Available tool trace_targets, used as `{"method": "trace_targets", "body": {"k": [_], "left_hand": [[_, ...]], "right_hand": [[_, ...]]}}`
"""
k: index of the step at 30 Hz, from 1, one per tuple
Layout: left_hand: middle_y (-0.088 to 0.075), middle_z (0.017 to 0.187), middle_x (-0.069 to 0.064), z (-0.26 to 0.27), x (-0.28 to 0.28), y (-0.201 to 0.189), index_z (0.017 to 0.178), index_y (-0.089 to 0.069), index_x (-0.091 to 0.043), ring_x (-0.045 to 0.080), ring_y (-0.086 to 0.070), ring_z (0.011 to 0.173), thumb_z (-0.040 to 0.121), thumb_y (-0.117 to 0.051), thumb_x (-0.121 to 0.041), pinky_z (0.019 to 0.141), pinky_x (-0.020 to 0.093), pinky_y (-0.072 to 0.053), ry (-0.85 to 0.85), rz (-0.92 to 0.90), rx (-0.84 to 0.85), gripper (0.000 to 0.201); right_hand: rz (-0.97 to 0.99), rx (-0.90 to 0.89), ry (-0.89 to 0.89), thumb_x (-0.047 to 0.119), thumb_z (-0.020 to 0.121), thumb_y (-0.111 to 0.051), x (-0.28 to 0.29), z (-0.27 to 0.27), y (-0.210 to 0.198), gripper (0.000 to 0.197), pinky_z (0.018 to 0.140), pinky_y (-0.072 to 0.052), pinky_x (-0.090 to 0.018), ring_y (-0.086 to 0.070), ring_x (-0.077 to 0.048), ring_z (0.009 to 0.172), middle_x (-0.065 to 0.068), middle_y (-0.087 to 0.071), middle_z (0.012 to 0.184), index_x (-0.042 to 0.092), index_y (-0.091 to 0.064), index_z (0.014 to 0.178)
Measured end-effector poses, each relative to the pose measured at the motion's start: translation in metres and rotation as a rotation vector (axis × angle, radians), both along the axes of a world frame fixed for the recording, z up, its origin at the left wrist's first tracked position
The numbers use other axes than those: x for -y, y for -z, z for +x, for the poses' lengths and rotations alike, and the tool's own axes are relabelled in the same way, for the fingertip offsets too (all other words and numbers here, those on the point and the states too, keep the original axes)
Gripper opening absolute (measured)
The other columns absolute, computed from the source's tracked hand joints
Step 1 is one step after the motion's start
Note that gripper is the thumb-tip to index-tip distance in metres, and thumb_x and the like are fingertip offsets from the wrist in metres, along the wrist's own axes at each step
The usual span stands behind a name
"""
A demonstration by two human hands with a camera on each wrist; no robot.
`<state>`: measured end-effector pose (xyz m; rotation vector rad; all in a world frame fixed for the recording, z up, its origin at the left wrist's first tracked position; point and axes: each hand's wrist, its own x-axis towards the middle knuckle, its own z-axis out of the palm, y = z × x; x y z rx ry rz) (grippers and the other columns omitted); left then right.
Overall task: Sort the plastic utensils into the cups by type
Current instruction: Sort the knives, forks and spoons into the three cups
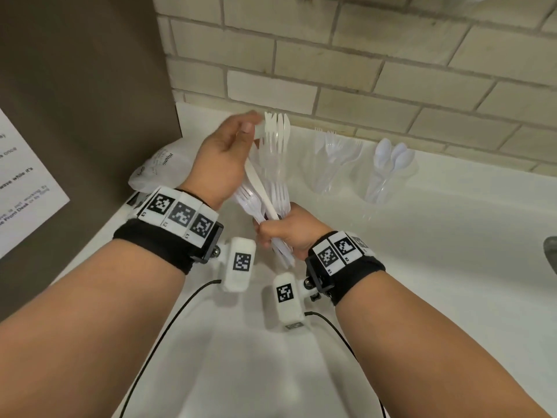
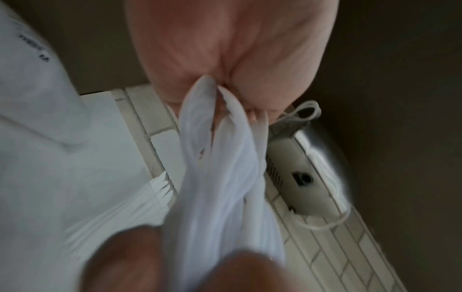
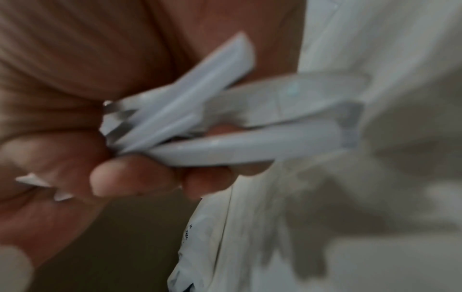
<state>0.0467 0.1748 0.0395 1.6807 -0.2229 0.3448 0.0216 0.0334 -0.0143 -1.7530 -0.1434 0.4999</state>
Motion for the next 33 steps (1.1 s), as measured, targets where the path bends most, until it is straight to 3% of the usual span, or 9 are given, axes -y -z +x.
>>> {"method": "trace_targets", "body": {"k": [5, 9, 13, 16, 19, 24, 28, 30, 33], "left_hand": [[-0.062, 0.124, -0.011, -0.015, 0.003, 0.007, 0.128, -0.058, -0.02, -0.004, -0.058, 0.112, 0.103, -0.028, -0.035, 0.097, 0.012, -0.041, 0.149, 0.03, -0.111, 0.041], [-0.047, 0.14, -0.003, -0.012, -0.005, 0.014, 0.136, -0.045, -0.032, 0.018, -0.052, 0.122, 0.097, -0.021, -0.057, 0.104, 0.038, -0.042, 0.222, -0.561, -0.302, 0.052], [-0.054, 0.119, 0.017, -0.014, -0.006, 0.041, 0.138, -0.043, -0.008, 0.035, -0.058, 0.104, 0.087, -0.022, -0.074, 0.1, 0.054, -0.04, 0.368, -0.763, -0.728, 0.086], [-0.054, 0.132, 0.021, -0.023, 0.002, 0.05, 0.136, -0.048, -0.007, 0.04, -0.051, 0.123, 0.091, -0.021, -0.068, 0.107, 0.054, -0.036, 0.497, -0.808, -0.843, 0.08], [-0.059, 0.132, 0.015, -0.025, 0.003, 0.047, 0.134, -0.051, -0.009, 0.03, -0.059, 0.117, 0.102, -0.019, -0.047, 0.103, 0.051, -0.043, 0.487, -0.909, -0.819, 0.059], [-0.068, 0.12, 0.012, -0.023, 0.002, 0.044, 0.123, -0.06, -0.011, 0.027, -0.068, 0.103, 0.103, -0.028, -0.032, 0.089, 0.049, -0.054, 0.381, -0.906, -0.831, 0.044], [-0.066, 0.113, 0.006, -0.02, -0.002, 0.049, 0.136, -0.051, -0.017, 0.034, -0.056, 0.117, 0.096, -0.026, -0.057, 0.095, 0.055, -0.045, 0.456, -0.837, -0.896, 0.062], [-0.053, 0.087, 0.001, -0.022, -0.008, 0.05, 0.134, -0.054, -0.021, 0.029, -0.05, 0.1, 0.084, -0.028, -0.076, 0.088, 0.048, -0.043, 0.502, -0.667, -0.822, 0.078], [-0.064, 0.087, -0.003, -0.028, -0.011, 0.037, 0.105, -0.07, -0.017, 0.017, -0.049, 0.078, 0.065, -0.063, -0.073, 0.074, 0.032, -0.043, 0.576, -0.468, -0.549, 0.069]], "right_hand": [[0.094, -0.054, 0.021, -0.005, 0.059, -0.057, 0.0, -0.002, -0.004, 0.02, 0.055, -0.048, -0.029, -0.049, -0.021, 0.043, -0.005, -0.051, 0.047, 0.013, -0.061, 0.051], [0.332, 0.021, 0.181, -0.005, 0.059, -0.058, -0.001, 0.003, -0.015, 0.012, 0.054, -0.046, -0.032, -0.051, -0.022, 0.051, -0.008, -0.054, 0.058, 0.006, -0.061, 0.064], [0.598, 0.155, 0.226, -0.005, 0.07, -0.062, -0.006, 0.018, -0.039, 0.016, 0.057, -0.046, -0.032, -0.055, -0.02, 0.054, -0.004, -0.057, 0.059, 0.011, -0.064, 0.068], [0.533, 0.149, 0.208, 0.001, 0.069, -0.069, -0.016, 0.018, -0.038, 0.014, 0.06, -0.05, -0.034, -0.06, -0.022, 0.059, -0.004, -0.061, 0.063, 0.014, -0.067, 0.075], [0.458, 0.119, 0.196, -0.005, 0.071, -0.071, -0.022, 0.013, -0.028, 0.018, 0.068, -0.055, -0.037, -0.067, -0.027, 0.074, -0.011, -0.068, 0.075, 0.004, -0.068, 0.086], [0.345, 0.156, 0.204, -0.009, 0.067, -0.072, -0.028, 0.012, -0.027, 0.02, 0.072, -0.056, -0.041, -0.065, -0.026, 0.075, -0.011, -0.066, 0.073, 0.01, -0.066, 0.072], [0.322, 0.133, 0.202, -0.009, 0.074, -0.067, -0.028, 0.012, -0.028, 0.021, 0.061, -0.053, -0.036, -0.061, -0.021, 0.058, -0.006, -0.063, 0.062, 0.012, -0.065, 0.069], [0.377, 0.126, 0.194, -0.007, 0.073, -0.063, -0.024, 0.014, -0.031, 0.02, 0.054, -0.047, -0.03, -0.055, -0.02, 0.052, -0.008, -0.057, 0.061, 0.011, -0.061, 0.067], [0.351, 0.128, 0.109, -0.005, 0.069, -0.06, -0.024, 0.009, -0.034, 0.011, 0.048, -0.042, -0.027, -0.054, -0.023, 0.056, -0.016, -0.057, 0.066, 0.006, -0.063, 0.071]]}}
